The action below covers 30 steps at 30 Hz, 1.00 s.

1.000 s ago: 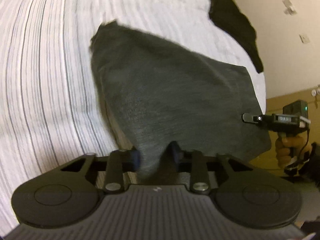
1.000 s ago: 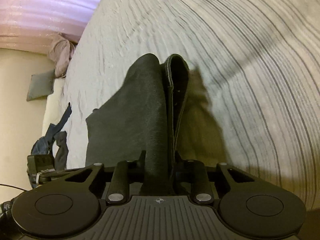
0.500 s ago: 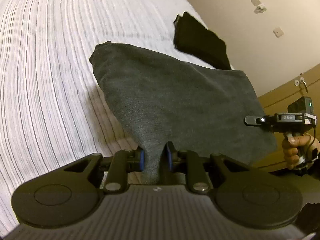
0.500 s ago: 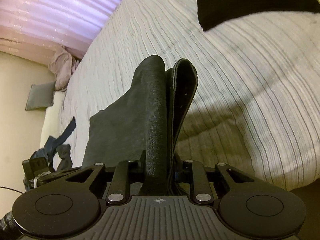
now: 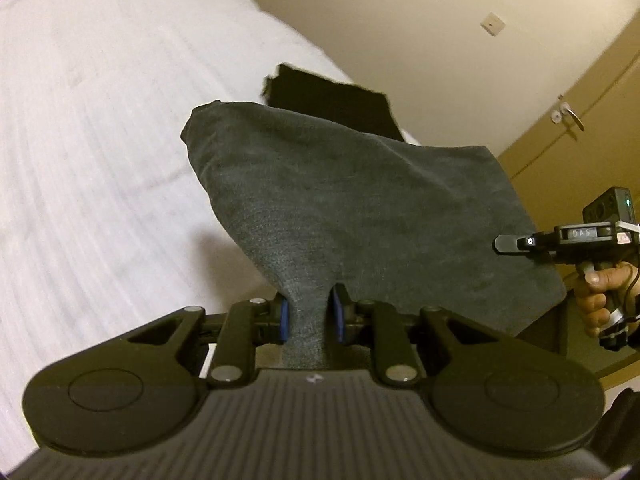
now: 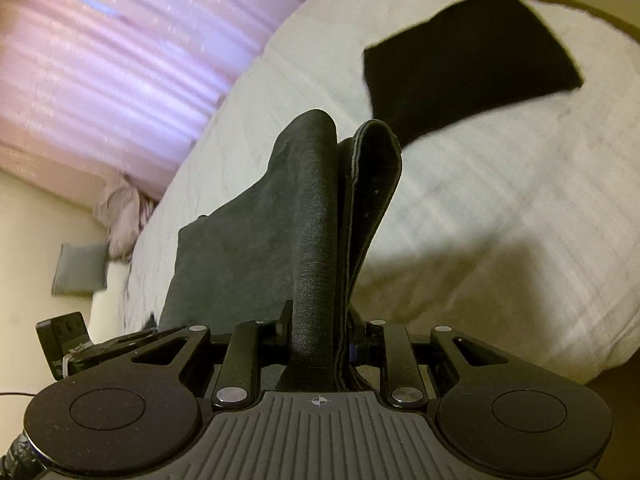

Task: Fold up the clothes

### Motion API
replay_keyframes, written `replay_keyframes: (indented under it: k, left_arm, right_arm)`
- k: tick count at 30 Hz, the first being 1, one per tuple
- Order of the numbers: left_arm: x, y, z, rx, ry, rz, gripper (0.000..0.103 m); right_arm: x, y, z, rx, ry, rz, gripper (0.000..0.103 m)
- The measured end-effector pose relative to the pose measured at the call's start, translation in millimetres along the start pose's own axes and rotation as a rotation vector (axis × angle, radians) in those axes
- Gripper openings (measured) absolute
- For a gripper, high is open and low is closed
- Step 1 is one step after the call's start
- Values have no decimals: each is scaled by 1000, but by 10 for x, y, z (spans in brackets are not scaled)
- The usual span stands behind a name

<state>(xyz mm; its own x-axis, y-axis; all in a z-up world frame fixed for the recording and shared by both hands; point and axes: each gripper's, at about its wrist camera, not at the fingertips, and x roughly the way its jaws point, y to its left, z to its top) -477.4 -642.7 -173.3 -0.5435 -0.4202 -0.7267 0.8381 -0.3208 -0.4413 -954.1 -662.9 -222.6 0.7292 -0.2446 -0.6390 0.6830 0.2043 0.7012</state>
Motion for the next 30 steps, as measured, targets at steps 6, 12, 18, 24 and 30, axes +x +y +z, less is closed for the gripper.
replay_keyframes:
  k: [6,12,18,24,30]
  left_arm:
    - [690,-233,730,21,5,-10,16]
    - [1699,-416,1724,19,28,4,16]
    - [2506,-432,2514,18,41,27,16]
    - [3073,-220,2829,-9,77,60,16]
    - [3504,134,2759,-62,132,113,16]
  right_arm:
    - [-196,-415,819,20,-58,7,22]
    - [-238,-973,1902,40,-64,4,22]
    - [-88,-1440,2869,56,-69,-5,22]
    - [308,-1851,3465,76,-55,-10,22]
    - [827,-2337,3579,148,-7,-35,22]
